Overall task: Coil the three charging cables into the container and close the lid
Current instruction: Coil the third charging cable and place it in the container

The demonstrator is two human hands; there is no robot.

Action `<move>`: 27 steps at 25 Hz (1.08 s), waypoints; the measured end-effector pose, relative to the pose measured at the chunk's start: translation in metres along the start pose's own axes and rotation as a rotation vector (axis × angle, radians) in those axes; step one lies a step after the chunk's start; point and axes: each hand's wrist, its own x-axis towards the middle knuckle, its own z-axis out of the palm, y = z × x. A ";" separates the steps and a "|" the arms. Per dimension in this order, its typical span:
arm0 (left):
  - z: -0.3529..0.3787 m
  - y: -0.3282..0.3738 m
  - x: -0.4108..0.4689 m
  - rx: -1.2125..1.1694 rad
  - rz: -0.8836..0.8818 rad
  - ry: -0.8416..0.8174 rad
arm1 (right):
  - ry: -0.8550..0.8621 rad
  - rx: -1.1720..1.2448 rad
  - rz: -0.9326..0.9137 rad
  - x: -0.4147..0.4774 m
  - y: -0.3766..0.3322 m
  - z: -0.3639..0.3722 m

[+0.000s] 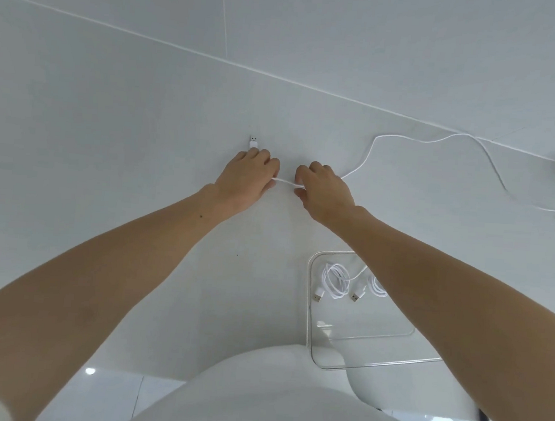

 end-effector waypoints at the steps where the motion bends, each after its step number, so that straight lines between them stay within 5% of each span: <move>1: 0.002 0.000 -0.001 0.006 0.015 0.007 | -0.008 -0.016 0.000 -0.001 -0.001 0.002; 9: -0.019 0.007 -0.017 -0.156 0.092 0.103 | -0.011 0.099 0.022 -0.031 0.003 -0.016; 20: -0.124 0.090 -0.030 -0.664 0.050 0.393 | 0.594 0.232 -0.060 -0.122 0.016 -0.142; 27: -0.226 0.175 -0.028 -0.916 0.149 0.435 | 0.935 0.291 -0.088 -0.173 0.029 -0.249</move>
